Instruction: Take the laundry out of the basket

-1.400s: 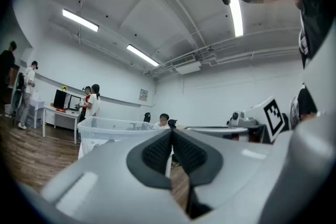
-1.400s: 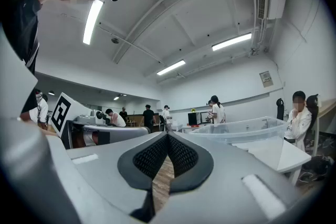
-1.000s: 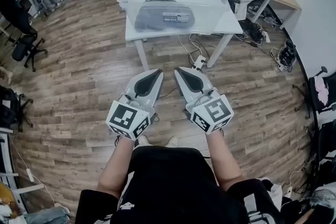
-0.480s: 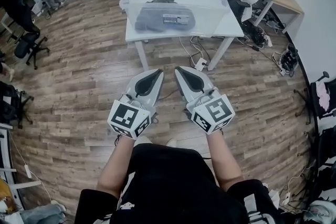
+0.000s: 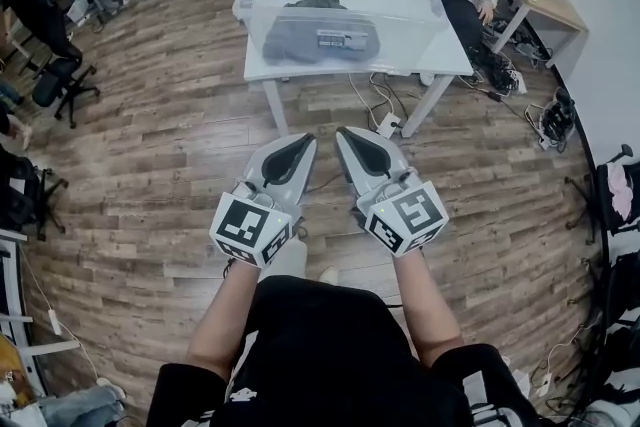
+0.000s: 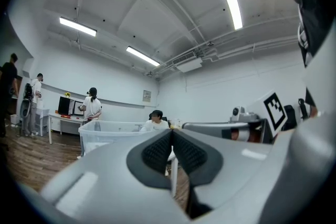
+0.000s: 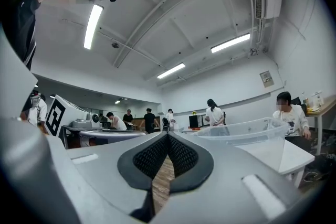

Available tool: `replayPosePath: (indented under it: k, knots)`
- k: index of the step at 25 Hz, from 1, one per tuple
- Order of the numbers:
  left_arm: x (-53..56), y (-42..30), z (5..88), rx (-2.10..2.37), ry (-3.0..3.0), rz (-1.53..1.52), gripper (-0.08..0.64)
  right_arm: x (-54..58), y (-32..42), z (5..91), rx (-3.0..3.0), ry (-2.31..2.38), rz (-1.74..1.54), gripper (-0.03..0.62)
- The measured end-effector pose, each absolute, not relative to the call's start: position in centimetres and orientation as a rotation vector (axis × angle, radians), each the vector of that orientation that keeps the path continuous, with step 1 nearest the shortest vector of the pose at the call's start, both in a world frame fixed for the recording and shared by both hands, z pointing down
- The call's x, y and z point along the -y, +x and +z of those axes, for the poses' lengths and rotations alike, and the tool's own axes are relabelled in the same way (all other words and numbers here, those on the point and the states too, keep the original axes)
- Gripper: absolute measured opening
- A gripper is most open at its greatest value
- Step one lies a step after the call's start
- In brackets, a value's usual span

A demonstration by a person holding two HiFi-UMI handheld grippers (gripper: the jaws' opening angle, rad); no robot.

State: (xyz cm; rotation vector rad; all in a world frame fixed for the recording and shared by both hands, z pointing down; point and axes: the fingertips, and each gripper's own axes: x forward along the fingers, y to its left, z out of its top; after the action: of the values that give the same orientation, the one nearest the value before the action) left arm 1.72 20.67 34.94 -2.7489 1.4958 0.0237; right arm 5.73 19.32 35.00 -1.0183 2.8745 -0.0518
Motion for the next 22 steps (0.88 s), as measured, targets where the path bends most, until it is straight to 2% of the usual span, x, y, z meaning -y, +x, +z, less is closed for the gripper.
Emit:
replayPosePath:
  k: [22]
  knots:
    - [-9.5,-3.2,34.8,-1.509,-2.729,0.015,0.009,-8.2,0.7,34.3,-2.878,-1.015,-0.064,-0.003]
